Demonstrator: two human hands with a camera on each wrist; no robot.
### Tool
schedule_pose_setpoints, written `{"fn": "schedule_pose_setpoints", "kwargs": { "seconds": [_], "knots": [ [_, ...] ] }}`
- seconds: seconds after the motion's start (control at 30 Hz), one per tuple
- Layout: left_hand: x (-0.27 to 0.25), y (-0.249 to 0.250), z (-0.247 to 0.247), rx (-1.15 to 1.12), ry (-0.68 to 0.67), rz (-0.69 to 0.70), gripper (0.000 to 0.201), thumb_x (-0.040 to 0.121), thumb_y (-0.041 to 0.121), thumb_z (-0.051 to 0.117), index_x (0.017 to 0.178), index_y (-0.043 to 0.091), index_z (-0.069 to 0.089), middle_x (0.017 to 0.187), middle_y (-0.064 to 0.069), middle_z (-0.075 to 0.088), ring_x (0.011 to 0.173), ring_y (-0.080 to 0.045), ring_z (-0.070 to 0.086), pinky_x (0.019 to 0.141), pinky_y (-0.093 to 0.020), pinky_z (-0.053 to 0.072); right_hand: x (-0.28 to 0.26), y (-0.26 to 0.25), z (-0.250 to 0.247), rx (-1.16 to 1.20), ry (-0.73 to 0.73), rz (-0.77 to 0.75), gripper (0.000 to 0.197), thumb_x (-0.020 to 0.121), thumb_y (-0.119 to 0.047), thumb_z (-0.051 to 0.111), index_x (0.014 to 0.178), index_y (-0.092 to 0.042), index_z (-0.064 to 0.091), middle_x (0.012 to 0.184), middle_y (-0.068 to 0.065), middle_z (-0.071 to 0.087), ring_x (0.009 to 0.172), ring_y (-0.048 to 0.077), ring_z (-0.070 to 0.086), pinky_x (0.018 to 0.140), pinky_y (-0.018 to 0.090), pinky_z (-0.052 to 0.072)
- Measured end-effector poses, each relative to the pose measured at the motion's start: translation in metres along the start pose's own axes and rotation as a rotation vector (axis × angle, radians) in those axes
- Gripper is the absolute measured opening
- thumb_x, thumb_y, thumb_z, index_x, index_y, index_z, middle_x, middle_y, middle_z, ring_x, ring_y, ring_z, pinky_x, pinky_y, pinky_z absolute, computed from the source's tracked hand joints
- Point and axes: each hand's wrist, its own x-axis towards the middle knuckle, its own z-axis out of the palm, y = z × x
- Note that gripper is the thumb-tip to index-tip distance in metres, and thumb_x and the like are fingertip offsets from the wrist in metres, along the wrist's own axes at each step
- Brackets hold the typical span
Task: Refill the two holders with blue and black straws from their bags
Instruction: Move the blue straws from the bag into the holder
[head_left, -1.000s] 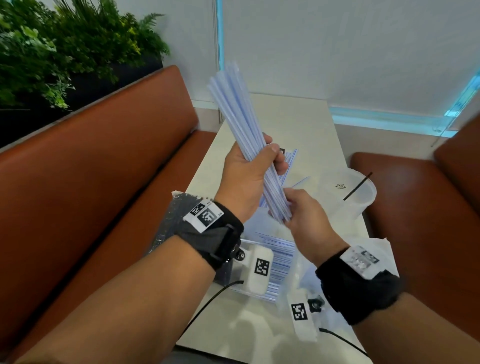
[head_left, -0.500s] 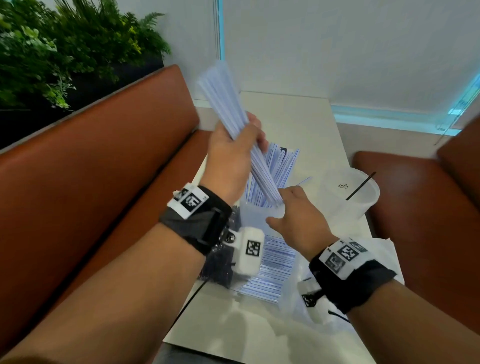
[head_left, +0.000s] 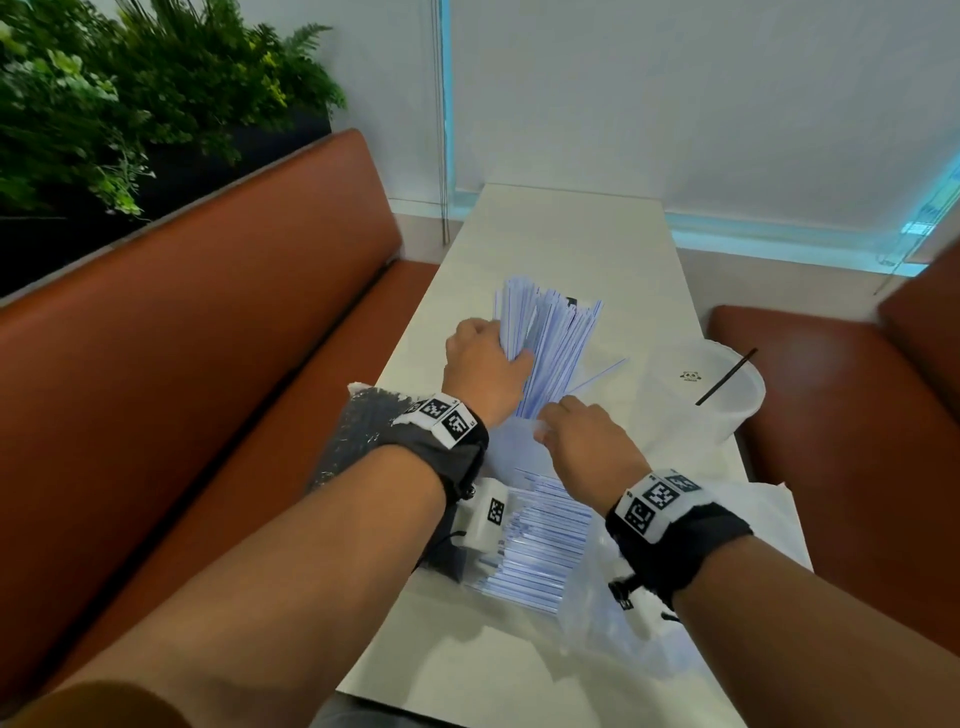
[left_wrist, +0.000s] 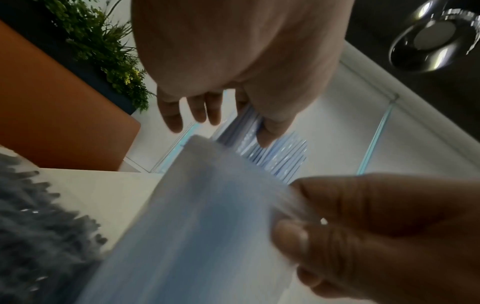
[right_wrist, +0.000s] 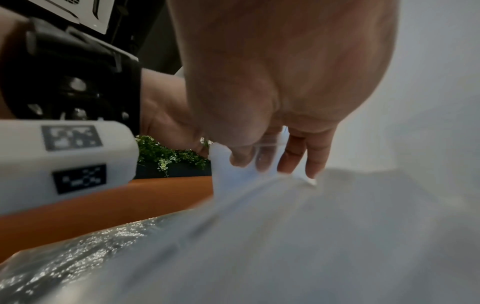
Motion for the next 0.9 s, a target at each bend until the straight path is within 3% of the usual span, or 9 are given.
{"fn": "schedule_pose_setpoints", "kwargs": {
  "seconds": [0.1,0.23,0.33,0.4,0.5,0.6,0.7,0.8,0.9],
  "knots": [
    [0.003,-0.011,0.008,0.054,-0.240,-0.013,0.057,0.087,0.041,0.071,0.132,0.011,0.054,0.140,-0.010,0.045,0.126,-0.030,0.049,0.106,-0.044,0.044,0.001,0.000,0.000,-0.032,-0.003,0.014,0.019,0.105,-0.021,0.043,0.120,-0.012,0.051,0.116,0.007,0.050,0.084,0.024,0.039,0.070,0.034,0.034],
    [0.003,-0.022,-0.003,-0.219,-0.233,0.034,0.093,0.075,0.041,0.086,0.148,0.021,0.033,0.149,-0.006,0.040,0.129,-0.016,0.043,0.107,-0.031,0.036,-0.003,0.000,-0.005,0.039,-0.007,-0.002,0.026,0.101,-0.011,0.047,0.127,-0.013,0.052,0.123,0.007,0.047,0.092,0.031,0.058,0.069,0.036,0.041],
    [-0.008,-0.032,-0.013,-0.339,-0.179,0.002,0.106,0.068,0.053,0.087,0.152,0.029,0.026,0.154,-0.002,0.034,0.137,-0.016,0.038,0.113,-0.038,0.036,-0.019,-0.001,-0.012,0.190,0.255,0.003,0.025,0.100,-0.014,0.051,0.123,-0.018,0.058,0.120,0.003,0.049,0.073,0.025,0.058,0.061,0.033,0.041],
    [-0.024,-0.038,-0.019,-0.398,-0.043,-0.009,0.090,0.068,0.063,0.079,0.141,0.030,0.038,0.143,0.006,0.043,0.125,-0.008,0.047,0.104,-0.032,0.043,-0.033,0.002,-0.014,0.174,0.431,0.109,0.014,0.096,-0.028,0.054,0.110,-0.024,0.056,0.105,-0.002,0.053,0.063,0.020,0.051,0.058,0.031,0.037],
    [-0.052,-0.041,-0.024,-0.355,0.139,0.093,0.036,0.078,0.061,0.063,0.101,0.035,0.052,0.103,0.013,0.056,0.091,0.000,0.056,0.076,-0.015,0.046,-0.048,0.014,-0.013,0.030,0.115,0.399,0.039,0.091,-0.063,0.043,0.103,-0.026,0.045,0.092,-0.005,0.056,0.069,0.020,0.051,0.061,0.033,0.036],
    [-0.078,-0.028,-0.013,-0.109,-0.186,0.240,0.021,0.083,0.057,0.056,0.086,0.036,0.057,0.091,0.015,0.058,0.079,-0.002,0.057,0.069,-0.017,0.045,-0.050,0.022,-0.008,-0.095,-0.188,0.509,0.057,0.084,-0.075,0.044,0.093,-0.019,0.048,0.079,-0.007,0.055,0.067,0.017,0.053,0.057,0.031,0.035],
    [-0.094,-0.020,0.014,0.299,-0.517,0.494,0.035,0.092,0.048,0.060,0.118,0.025,0.064,0.119,0.007,0.056,0.107,-0.013,0.056,0.088,-0.032,0.047,-0.046,0.021,-0.003,-0.013,-0.205,0.503,0.029,0.087,-0.050,0.056,0.082,-0.022,0.051,0.076,-0.008,0.051,0.077,0.021,0.058,0.064,0.031,0.041],
    [-0.098,-0.013,0.037,0.449,-0.623,0.611,0.053,0.095,0.042,0.060,0.139,0.011,0.054,0.134,-0.006,0.052,0.122,-0.026,0.050,0.100,-0.041,0.045,-0.043,0.022,-0.003,0.052,-0.171,0.504,0.028,0.091,-0.036,0.056,0.073,-0.023,0.039,0.074,-0.008,0.044,0.079,0.022,0.054,0.067,0.031,0.039],
    [-0.099,-0.007,0.052,0.558,-0.697,0.610,0.053,0.095,0.044,0.058,0.136,0.010,0.052,0.127,-0.010,0.055,0.116,-0.030,0.052,0.096,-0.042,0.047,-0.042,0.028,-0.002,0.071,-0.157,0.472,0.027,0.094,-0.032,0.053,0.074,-0.021,0.040,0.077,-0.005,0.045,0.081,0.022,0.052,0.069,0.030,0.038]
  ]
}}
